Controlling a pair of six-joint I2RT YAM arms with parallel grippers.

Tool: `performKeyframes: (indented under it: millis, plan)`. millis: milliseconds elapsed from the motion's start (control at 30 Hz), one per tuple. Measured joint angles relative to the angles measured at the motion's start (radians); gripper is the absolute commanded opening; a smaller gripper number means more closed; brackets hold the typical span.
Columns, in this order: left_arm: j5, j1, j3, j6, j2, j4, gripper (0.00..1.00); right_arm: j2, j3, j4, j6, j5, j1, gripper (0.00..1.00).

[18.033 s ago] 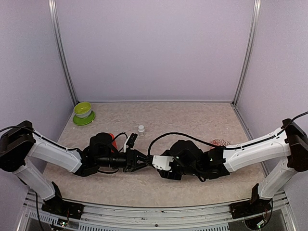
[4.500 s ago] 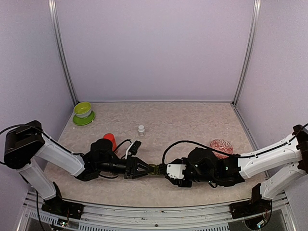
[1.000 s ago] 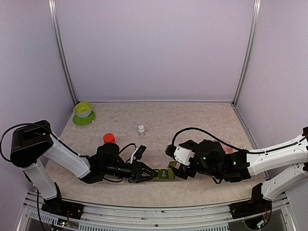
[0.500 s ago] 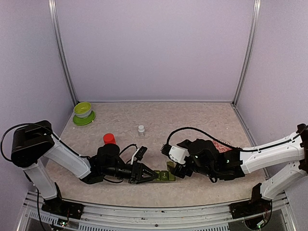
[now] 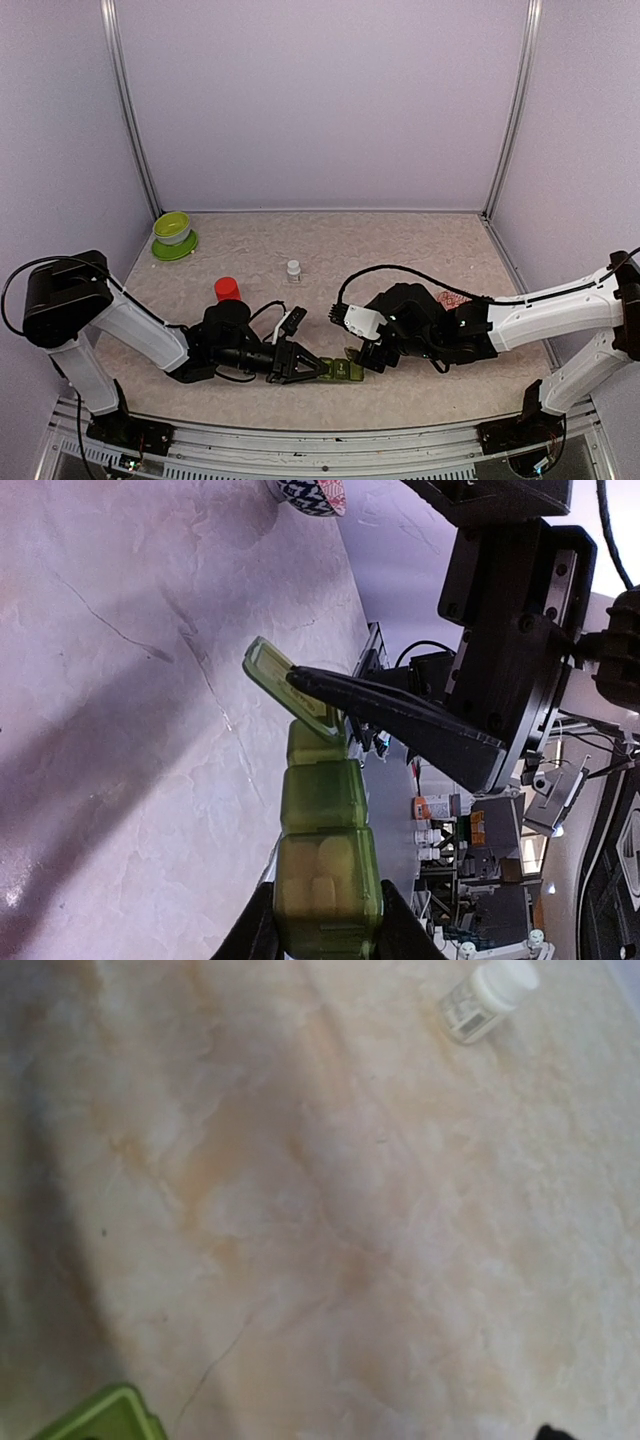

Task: Sort the pills into containers
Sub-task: Place the pill container at the center of the board.

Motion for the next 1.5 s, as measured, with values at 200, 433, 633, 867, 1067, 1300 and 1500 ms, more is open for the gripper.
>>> performKeyframes:
  millis: [200,433,633,867,1067,1300,1500]
  plan:
    - [-0.005,0.000,0.000,0.007,0.000,-0.007,0.28,0.002,0.029,-0.045,0.024,-0.002,-0.008,0.94]
    - [-0.018,0.019,0.010,0.006,0.000,-0.023,0.29,-0.044,0.082,-0.105,0.101,0.084,-0.016,0.99]
    - [-0.021,0.058,0.103,0.010,0.032,-0.064,0.29,-0.117,0.080,-0.125,0.182,0.171,-0.017,1.00]
    - [-0.030,0.123,0.193,0.026,0.094,-0.153,0.29,-0.213,0.033,-0.123,0.251,0.204,-0.017,1.00]
    - [-0.032,0.172,0.254,0.072,0.136,-0.266,0.32,-0.220,0.006,-0.124,0.284,0.206,-0.017,1.00]
    - [-0.034,0.189,0.300,0.116,0.176,-0.349,0.32,-0.215,-0.005,-0.122,0.302,0.204,-0.017,1.00]
    - [-0.040,0.201,0.304,0.143,0.186,-0.402,0.38,-0.189,-0.005,-0.121,0.306,0.199,-0.017,1.00]
